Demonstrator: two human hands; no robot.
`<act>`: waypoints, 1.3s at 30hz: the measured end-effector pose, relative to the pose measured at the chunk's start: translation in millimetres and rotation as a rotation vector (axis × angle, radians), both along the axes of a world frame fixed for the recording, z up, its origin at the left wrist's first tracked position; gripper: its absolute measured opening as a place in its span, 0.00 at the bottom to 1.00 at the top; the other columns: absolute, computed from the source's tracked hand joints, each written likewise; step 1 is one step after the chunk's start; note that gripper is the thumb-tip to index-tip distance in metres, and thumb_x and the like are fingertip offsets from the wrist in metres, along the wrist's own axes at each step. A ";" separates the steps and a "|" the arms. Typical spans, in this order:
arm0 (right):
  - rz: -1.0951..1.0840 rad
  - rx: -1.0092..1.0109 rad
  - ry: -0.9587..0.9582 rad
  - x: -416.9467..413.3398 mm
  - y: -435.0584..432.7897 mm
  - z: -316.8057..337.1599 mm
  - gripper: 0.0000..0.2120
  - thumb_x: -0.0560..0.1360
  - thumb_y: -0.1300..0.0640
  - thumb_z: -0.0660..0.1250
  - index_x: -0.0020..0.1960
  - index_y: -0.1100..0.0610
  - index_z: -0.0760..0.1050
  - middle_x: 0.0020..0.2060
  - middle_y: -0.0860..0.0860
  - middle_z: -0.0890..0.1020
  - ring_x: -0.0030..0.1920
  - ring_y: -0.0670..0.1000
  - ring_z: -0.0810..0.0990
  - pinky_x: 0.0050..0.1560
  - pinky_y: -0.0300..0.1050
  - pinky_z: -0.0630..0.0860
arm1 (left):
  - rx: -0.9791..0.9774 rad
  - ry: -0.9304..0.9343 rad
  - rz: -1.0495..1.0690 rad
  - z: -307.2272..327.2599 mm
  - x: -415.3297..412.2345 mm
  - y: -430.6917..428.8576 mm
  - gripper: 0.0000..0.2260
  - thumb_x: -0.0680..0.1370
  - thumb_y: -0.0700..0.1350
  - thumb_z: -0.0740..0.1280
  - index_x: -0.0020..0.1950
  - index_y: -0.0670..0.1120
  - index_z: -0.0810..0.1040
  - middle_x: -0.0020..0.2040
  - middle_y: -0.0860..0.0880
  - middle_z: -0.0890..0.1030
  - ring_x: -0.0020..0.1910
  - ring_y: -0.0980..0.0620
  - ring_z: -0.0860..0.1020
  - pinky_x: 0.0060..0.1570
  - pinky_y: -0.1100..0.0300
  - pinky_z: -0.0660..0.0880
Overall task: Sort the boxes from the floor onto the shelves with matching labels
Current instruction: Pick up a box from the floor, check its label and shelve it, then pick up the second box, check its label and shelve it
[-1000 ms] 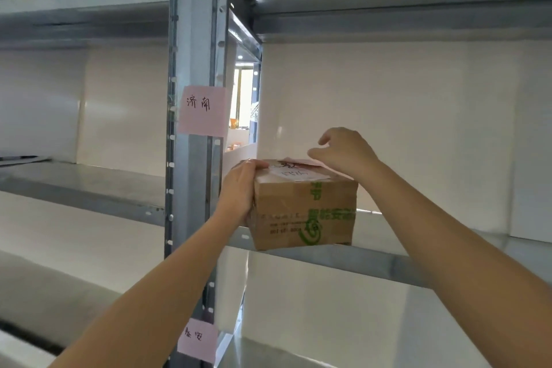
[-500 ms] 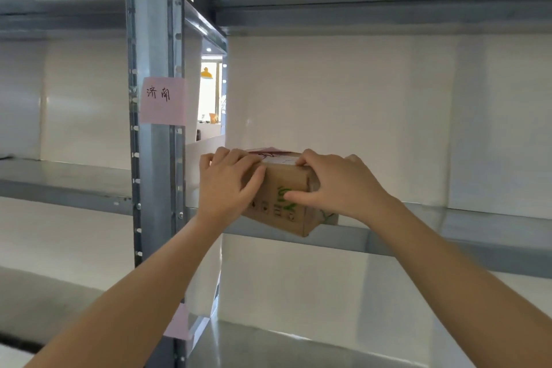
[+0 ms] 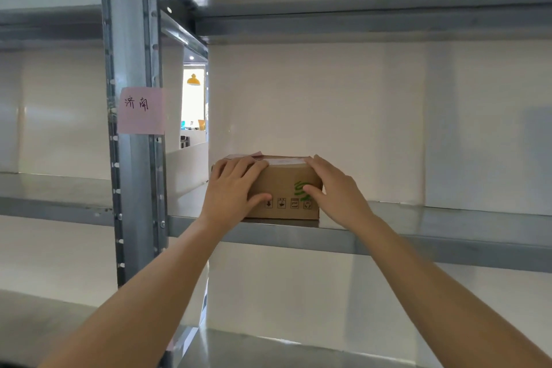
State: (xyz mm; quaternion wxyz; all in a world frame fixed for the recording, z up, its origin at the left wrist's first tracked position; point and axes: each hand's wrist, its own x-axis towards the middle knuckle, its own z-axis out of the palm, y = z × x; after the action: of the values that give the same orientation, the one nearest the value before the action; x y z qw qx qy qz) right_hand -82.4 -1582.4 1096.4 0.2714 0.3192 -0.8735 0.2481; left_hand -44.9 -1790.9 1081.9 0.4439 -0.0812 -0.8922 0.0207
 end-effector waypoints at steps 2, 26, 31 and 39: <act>-0.020 -0.002 0.012 -3.9 -5.1 -3.6 0.26 0.78 0.53 0.62 0.74 0.52 0.60 0.73 0.51 0.67 0.68 0.54 0.70 0.67 0.55 0.67 | -0.022 0.010 0.005 0.1 -2.7 -4.3 0.25 0.72 0.61 0.58 0.63 0.48 0.73 0.61 0.49 0.78 0.59 0.46 0.74 0.61 0.54 0.60; -0.340 0.012 0.277 61.2 106.3 24.1 0.35 0.74 0.37 0.61 0.76 0.46 0.54 0.78 0.49 0.54 0.78 0.50 0.51 0.75 0.57 0.52 | 0.059 -0.059 -0.057 32.4 18.0 94.2 0.28 0.77 0.61 0.57 0.74 0.51 0.60 0.77 0.47 0.57 0.76 0.47 0.54 0.73 0.49 0.49; -0.477 0.031 0.259 95.8 198.7 15.9 0.35 0.74 0.37 0.61 0.76 0.45 0.53 0.78 0.49 0.53 0.78 0.49 0.50 0.75 0.55 0.49 | 0.048 -0.096 -0.155 25.7 29.6 187.1 0.29 0.77 0.60 0.57 0.75 0.51 0.57 0.78 0.48 0.55 0.76 0.48 0.52 0.73 0.50 0.47; -0.697 0.057 0.205 180.3 384.6 -11.7 0.34 0.74 0.39 0.62 0.76 0.46 0.55 0.78 0.49 0.55 0.78 0.49 0.51 0.74 0.53 0.48 | 0.060 -0.143 -0.427 2.0 63.0 378.3 0.32 0.74 0.64 0.54 0.75 0.50 0.59 0.77 0.47 0.58 0.76 0.48 0.55 0.72 0.51 0.48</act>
State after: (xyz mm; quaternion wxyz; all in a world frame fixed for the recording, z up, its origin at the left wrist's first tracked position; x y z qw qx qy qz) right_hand 97.9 -1197.7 1084.7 0.4167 0.0329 -0.9046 0.0831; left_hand 18.0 -1412.7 1083.9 0.3760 -0.2560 -0.8842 -0.1062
